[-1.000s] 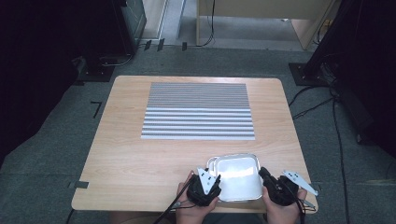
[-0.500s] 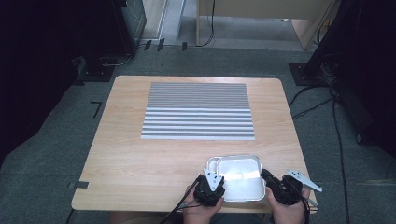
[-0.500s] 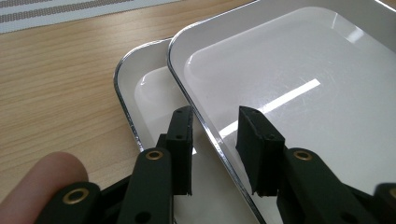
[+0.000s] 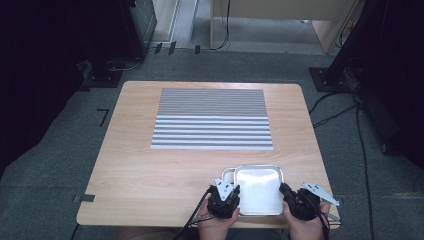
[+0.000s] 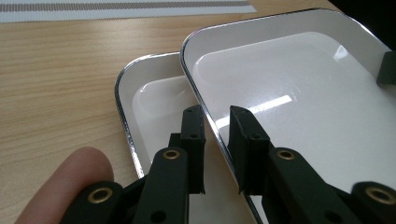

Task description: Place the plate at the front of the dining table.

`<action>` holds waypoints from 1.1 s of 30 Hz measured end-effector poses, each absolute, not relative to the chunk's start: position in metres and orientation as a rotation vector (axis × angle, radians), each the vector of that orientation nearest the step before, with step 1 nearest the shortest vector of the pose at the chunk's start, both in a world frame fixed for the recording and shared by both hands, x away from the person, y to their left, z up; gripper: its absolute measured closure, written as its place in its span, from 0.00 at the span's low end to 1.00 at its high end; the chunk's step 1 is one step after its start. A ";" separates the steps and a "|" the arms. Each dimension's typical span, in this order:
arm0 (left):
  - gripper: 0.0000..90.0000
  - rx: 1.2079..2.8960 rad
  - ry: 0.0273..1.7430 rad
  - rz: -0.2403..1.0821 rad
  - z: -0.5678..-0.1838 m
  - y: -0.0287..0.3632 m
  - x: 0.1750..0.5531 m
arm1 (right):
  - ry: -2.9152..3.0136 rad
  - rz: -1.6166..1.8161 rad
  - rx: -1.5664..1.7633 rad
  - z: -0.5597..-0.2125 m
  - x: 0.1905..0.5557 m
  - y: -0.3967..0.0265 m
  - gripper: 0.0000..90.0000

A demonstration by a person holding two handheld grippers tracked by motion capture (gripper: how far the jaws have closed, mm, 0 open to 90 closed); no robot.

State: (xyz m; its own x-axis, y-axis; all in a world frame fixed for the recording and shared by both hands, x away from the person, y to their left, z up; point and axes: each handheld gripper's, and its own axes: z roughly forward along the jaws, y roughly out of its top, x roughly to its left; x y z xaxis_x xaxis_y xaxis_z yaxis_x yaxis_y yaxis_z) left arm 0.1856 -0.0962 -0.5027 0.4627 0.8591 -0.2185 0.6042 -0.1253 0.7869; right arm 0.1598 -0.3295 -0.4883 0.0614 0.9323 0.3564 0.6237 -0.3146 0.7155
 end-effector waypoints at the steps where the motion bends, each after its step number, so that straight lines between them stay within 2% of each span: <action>1: 0.85 1.831 1.237 0.364 -0.503 -0.096 0.186 | 1.554 1.134 1.975 -0.488 0.160 -0.330 0.99; 16: 0.87 1.732 1.264 0.420 -0.479 -0.063 0.205 | 1.587 1.204 1.899 -0.466 0.185 -0.301 0.99; 33: 0.89 1.657 1.347 0.498 -0.459 -0.020 0.259 | 1.647 1.245 1.808 -0.445 0.251 -0.255 0.99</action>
State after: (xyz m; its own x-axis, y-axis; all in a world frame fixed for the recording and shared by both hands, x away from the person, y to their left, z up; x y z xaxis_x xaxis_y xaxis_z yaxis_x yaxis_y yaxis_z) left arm 0.2594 -0.0202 -0.4590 0.3212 0.9193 -0.2276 0.5496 0.0148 0.8353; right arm 0.2509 -0.2546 -0.4455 -0.0880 0.9355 0.3423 0.5842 -0.2298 0.7784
